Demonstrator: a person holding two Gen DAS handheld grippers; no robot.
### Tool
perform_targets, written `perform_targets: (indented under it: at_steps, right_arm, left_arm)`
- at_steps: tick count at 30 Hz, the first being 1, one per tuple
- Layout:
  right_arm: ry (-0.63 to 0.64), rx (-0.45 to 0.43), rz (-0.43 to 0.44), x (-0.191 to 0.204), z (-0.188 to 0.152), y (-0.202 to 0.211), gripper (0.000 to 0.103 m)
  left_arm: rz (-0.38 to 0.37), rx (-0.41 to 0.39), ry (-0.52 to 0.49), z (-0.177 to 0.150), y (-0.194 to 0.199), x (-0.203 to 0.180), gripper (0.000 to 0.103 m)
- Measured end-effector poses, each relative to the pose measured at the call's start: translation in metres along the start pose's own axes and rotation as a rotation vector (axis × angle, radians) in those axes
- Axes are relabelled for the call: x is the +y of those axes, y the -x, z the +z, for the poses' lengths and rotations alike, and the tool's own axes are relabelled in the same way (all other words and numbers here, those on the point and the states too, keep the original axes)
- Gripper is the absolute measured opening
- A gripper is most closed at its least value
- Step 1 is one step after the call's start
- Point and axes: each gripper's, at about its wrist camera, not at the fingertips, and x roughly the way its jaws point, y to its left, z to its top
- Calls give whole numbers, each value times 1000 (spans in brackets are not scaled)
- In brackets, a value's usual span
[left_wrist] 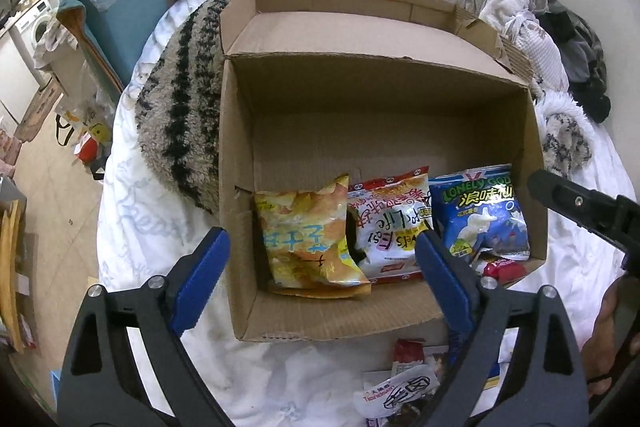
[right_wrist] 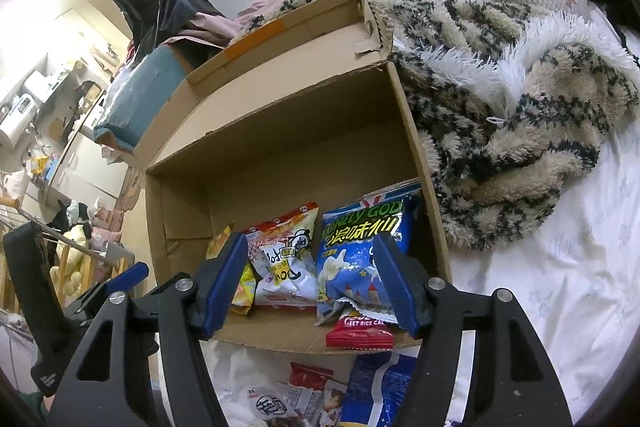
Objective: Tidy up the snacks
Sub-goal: 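Lower both bags into the box and open both tools to release them, then withdraw both tools from the box toward the remaining snacks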
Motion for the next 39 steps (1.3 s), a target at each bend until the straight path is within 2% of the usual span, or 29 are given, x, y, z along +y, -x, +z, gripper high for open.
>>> perform_targets:
  at_steps: [13, 18, 19, 22, 23, 25, 28, 32, 35, 39]
  right_arm:
    - [5, -4, 13, 6, -8, 16, 68]
    - [13, -37, -12, 7, -18, 38, 68]
    - [17, -59, -39, 7, -21, 45, 70]
    - [3, -111, -51, 5, -28, 61, 94]
    - [-4, -124, -52, 3, -31, 65, 98]
    - [-32, -140, -53, -3, -38, 74, 98]
    - [-84, -130, -52, -13, -50, 81, 100]
    - [-115, -106, -57, -21, -65, 90, 103]
    - [-87, -95, -99, -21, -76, 95, 103]
    - [-73, -64, -106, -23, -88, 97, 103]
  left_arm:
    - [48, -105, -4, -11, 44, 16, 92]
    - [14, -146, 34, -25, 67, 25, 92]
    - [14, -154, 42, -30, 72, 27, 92]
    - [11, -161, 58, -39, 81, 31, 92]
    - [3, -159, 59, -42, 84, 32, 92]
    - [-4, -149, 71, -48, 87, 34, 92]
    - [-19, -136, 107, -56, 90, 38, 103]
    - [-23, -116, 127, -67, 92, 39, 103]
    - [-23, -101, 128, -76, 91, 35, 103]
    - [-18, -80, 111, -87, 89, 28, 103]
